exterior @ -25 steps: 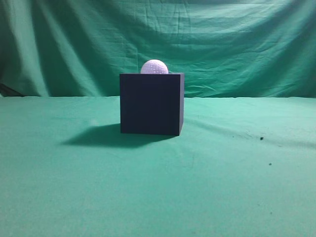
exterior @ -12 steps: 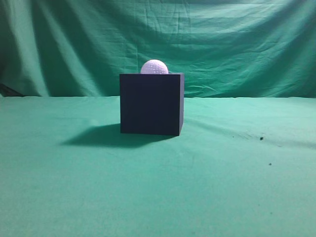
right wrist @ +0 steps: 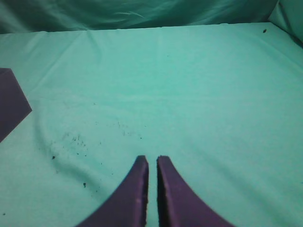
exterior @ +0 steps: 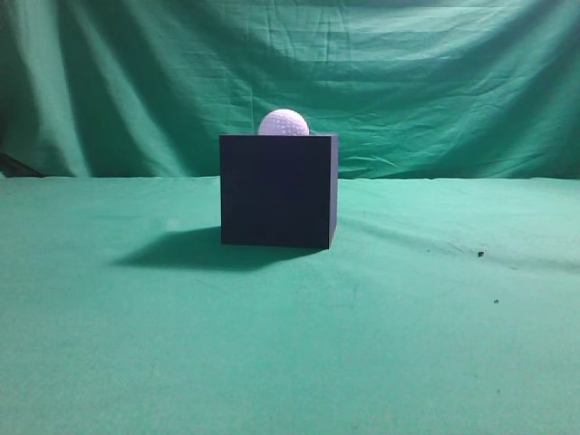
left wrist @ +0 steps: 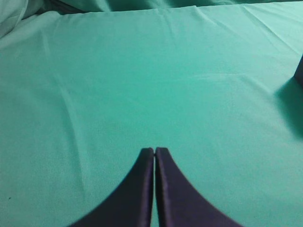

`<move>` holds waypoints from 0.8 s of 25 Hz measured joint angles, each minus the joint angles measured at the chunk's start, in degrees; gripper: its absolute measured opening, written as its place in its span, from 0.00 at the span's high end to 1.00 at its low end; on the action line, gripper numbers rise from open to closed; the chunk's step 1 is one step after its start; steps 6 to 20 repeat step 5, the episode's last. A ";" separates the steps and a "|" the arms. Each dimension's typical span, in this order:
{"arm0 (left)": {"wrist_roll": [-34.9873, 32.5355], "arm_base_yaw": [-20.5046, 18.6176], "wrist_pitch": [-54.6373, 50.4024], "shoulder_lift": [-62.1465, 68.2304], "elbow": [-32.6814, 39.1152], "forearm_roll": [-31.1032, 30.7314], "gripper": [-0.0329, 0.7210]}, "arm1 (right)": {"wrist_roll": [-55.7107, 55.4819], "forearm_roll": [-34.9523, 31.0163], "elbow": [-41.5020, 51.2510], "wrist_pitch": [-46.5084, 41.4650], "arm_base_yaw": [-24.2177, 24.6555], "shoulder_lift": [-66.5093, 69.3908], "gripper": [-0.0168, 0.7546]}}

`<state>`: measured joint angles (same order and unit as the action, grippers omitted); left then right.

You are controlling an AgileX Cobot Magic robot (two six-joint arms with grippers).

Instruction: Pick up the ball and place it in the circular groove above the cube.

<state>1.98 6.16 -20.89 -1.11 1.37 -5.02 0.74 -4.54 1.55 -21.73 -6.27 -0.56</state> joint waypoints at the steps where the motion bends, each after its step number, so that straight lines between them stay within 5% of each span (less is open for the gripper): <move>1: 0.00 0.00 0.00 0.00 0.00 0.00 0.96 | 0.00 0.00 0.00 0.00 0.00 0.00 0.91; 20: 0.00 0.00 0.00 0.00 0.00 0.00 0.96 | 0.00 0.00 0.00 0.00 0.00 0.00 0.91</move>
